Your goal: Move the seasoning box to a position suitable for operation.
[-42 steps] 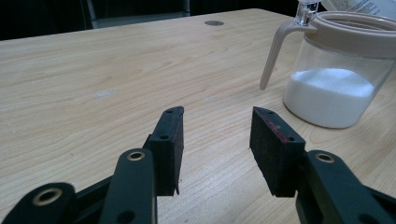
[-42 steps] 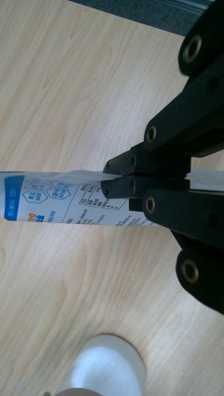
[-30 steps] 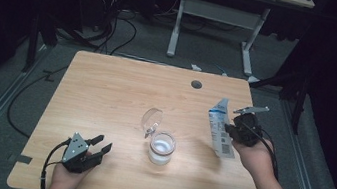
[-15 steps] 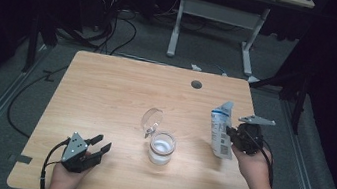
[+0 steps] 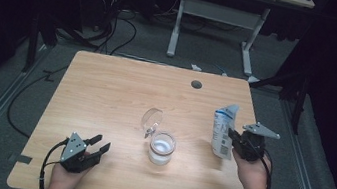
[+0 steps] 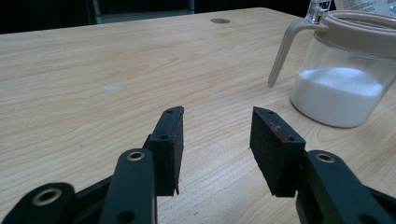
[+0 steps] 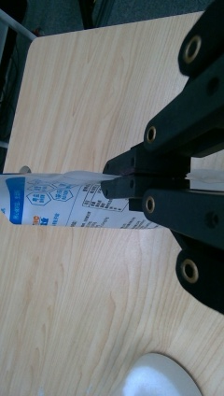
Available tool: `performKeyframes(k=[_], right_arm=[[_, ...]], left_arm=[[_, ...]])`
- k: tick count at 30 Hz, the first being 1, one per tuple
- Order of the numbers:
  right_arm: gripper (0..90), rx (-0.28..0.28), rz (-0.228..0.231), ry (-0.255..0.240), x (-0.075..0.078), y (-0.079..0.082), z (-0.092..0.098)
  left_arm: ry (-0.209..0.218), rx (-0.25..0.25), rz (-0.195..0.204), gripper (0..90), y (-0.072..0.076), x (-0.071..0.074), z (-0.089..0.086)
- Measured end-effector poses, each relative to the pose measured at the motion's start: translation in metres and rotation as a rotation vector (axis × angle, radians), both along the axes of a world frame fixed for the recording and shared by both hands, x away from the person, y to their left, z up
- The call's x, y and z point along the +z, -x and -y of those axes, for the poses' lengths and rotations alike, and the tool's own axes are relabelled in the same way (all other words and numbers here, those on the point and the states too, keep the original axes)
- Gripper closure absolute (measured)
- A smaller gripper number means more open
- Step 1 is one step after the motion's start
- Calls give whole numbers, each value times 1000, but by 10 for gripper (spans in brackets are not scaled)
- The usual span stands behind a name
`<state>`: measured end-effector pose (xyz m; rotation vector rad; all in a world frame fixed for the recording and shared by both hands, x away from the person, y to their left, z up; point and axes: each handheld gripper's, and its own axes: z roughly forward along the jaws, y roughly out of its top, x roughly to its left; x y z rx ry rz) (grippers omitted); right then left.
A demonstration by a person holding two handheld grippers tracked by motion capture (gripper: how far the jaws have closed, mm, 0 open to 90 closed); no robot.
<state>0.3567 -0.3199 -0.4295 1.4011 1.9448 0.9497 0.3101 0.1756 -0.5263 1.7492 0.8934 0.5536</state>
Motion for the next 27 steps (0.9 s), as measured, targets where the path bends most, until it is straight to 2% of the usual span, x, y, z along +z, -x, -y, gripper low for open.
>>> performKeyframes(k=[5, 10, 13, 14, 18, 19, 22, 23, 27], right_arm=[[899, -9, 30, -22, -3, 2, 0], [899, -10, 88, -35, -11, 8, -4], [898, -12, 98, -38, -14, 9, -5], [899, -14, 120, -38, -17, 12, -6], [899, -26, 150, -53, -20, 16, -7], [899, -31, 173, -63, -21, 18, -7], [899, -37, 186, -75, -23, 20, -6], [899, -39, 207, -82, -24, 22, -6], [899, -46, 227, -85, -27, 23, -5]], left_arm=[[2, 0, 1, 550, 0, 0, 0], [1, -2, 2, 547, 1, 0, 0], [0, -5, 4, 544, 1, 0, 1], [-4, -9, 2, 545, 1, 0, 1], [-4, -10, 1, 545, 1, 0, 1], [-3, -9, 2, 545, 1, 0, 1], [-2, -10, 4, 545, 1, 0, 1], [-2, -10, 4, 545, 1, 0, 1], [-1, -10, 4, 545, 1, 0, 1]])
